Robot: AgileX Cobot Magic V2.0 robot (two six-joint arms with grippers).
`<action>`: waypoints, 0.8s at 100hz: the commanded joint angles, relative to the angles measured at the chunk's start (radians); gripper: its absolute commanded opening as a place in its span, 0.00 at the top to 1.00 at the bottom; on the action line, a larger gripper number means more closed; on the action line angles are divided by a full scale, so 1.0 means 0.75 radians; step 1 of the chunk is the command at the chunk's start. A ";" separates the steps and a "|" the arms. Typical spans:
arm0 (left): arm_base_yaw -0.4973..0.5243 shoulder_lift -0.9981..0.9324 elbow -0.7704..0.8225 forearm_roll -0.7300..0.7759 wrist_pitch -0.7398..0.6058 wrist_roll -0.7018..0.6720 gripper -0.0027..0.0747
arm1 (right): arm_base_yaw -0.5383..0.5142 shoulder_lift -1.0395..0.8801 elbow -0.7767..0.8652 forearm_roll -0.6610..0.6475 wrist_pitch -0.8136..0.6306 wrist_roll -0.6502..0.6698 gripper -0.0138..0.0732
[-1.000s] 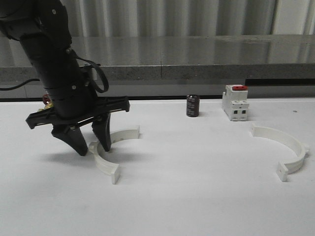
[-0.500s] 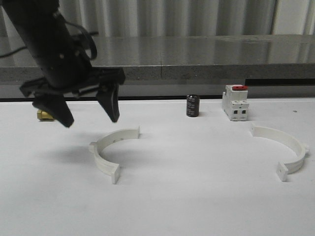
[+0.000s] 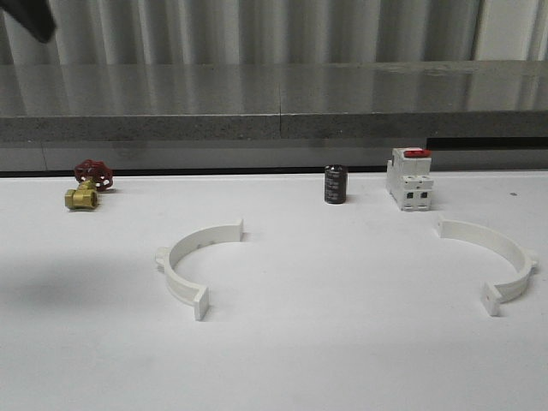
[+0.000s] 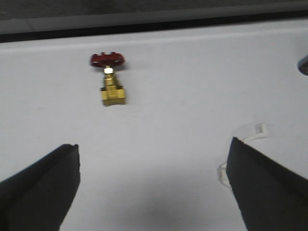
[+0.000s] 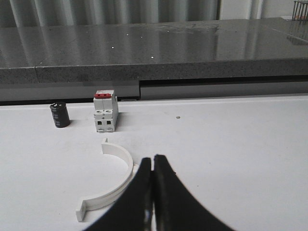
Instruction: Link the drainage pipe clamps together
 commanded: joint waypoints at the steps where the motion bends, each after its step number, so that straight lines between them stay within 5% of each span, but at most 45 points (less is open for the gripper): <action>1: 0.075 -0.170 0.065 -0.077 -0.092 0.105 0.18 | 0.004 -0.024 -0.022 -0.014 -0.107 -0.005 0.92; 25: 0.142 -0.565 0.437 -0.093 -0.265 0.130 0.18 | 0.004 -0.024 -0.022 -0.014 -0.144 -0.005 0.92; 53: 0.142 -1.041 0.788 -0.076 -0.255 0.130 0.22 | 0.004 -0.024 -0.026 0.016 -0.143 -0.005 0.92; 67: 0.142 -1.235 0.888 -0.076 -0.257 0.130 0.42 | 0.004 -0.021 -0.080 0.106 -0.050 -0.005 0.92; 80: 0.142 -1.348 0.935 -0.072 -0.257 0.130 0.71 | 0.004 0.048 -0.176 0.174 -0.032 -0.005 0.92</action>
